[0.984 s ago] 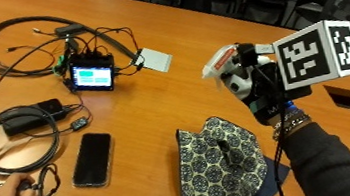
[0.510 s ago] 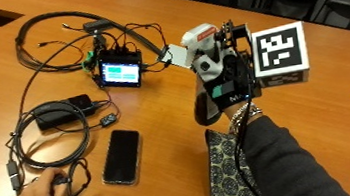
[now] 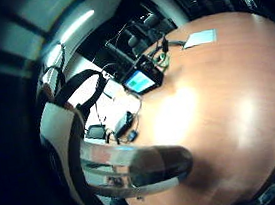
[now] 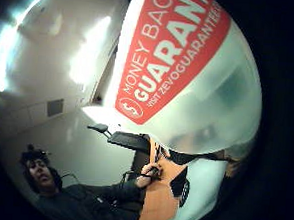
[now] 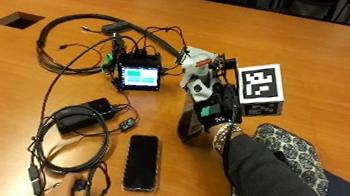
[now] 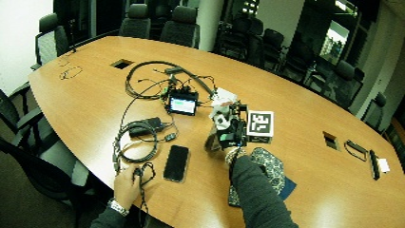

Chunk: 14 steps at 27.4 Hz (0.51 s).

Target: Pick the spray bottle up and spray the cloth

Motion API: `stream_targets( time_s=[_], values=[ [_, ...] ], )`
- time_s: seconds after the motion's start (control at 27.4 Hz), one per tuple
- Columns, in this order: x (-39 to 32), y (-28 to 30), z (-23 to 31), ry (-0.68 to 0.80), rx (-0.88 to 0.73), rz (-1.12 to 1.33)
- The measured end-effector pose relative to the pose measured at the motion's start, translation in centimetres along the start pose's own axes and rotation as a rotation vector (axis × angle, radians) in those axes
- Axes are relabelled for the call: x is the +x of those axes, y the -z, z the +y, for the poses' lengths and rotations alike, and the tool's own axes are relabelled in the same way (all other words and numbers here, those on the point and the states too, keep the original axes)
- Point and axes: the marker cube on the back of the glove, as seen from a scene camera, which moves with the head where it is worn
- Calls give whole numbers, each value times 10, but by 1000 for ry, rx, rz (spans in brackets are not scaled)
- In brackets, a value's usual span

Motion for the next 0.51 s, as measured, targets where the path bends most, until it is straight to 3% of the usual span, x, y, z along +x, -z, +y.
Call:
stream_targets(
  time_s=[0.51],
  values=[
    [-22,-14,-9,65,-5,18]
  ],
)
